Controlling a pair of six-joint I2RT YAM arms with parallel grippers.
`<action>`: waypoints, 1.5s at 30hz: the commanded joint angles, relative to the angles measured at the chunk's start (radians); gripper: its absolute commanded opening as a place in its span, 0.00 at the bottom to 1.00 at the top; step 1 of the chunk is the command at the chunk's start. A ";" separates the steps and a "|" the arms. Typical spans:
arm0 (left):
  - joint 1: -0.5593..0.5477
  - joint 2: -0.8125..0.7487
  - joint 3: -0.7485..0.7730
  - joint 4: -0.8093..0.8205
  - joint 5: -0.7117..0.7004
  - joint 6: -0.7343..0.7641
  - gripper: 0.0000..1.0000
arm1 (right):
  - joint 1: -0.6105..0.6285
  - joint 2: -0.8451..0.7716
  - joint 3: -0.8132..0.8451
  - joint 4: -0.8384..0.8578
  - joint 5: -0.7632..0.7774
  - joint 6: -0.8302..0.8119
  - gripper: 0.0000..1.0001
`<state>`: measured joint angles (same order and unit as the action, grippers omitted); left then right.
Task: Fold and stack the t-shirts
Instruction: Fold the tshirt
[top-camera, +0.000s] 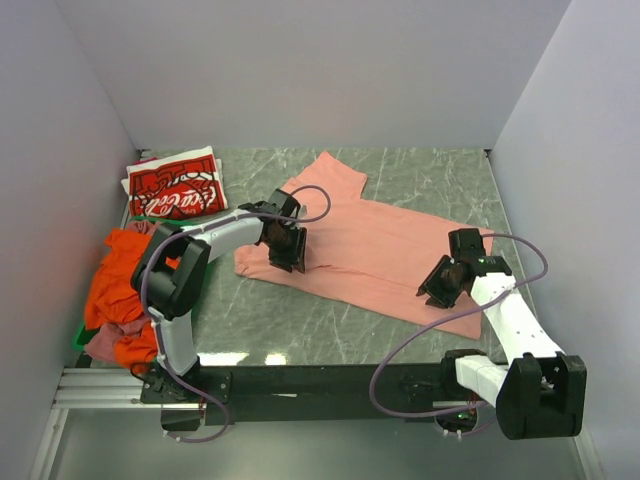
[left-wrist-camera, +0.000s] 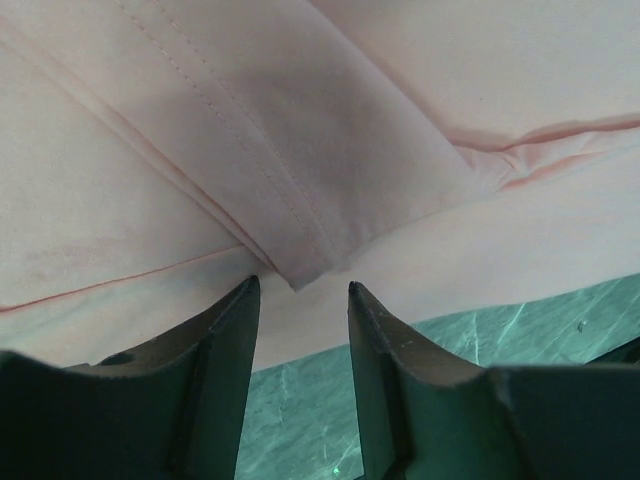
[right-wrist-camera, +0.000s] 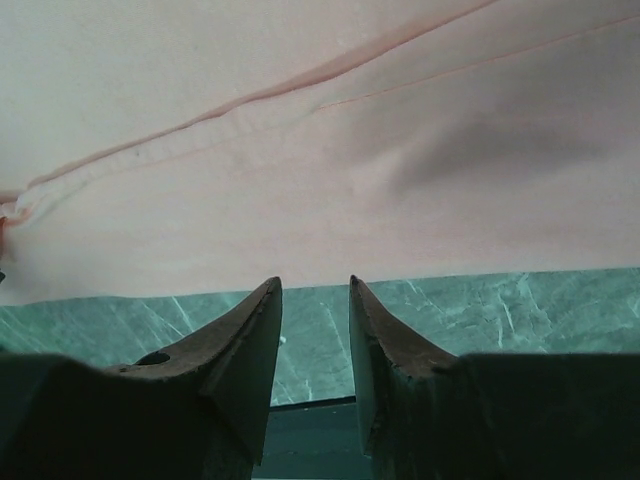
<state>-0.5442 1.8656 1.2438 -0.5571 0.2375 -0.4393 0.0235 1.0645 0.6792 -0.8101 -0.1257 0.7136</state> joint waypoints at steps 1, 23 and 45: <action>-0.005 0.001 0.029 0.025 -0.010 -0.004 0.46 | -0.002 -0.037 -0.013 -0.004 -0.005 0.015 0.41; -0.023 0.056 0.115 -0.004 -0.049 0.005 0.11 | -0.004 -0.046 -0.013 -0.014 -0.009 0.012 0.41; -0.049 0.217 0.419 -0.053 0.003 0.047 0.00 | -0.002 -0.029 -0.020 0.008 -0.017 0.021 0.41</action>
<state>-0.5808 2.0674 1.5921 -0.6079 0.2100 -0.4259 0.0235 1.0359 0.6655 -0.8158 -0.1421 0.7246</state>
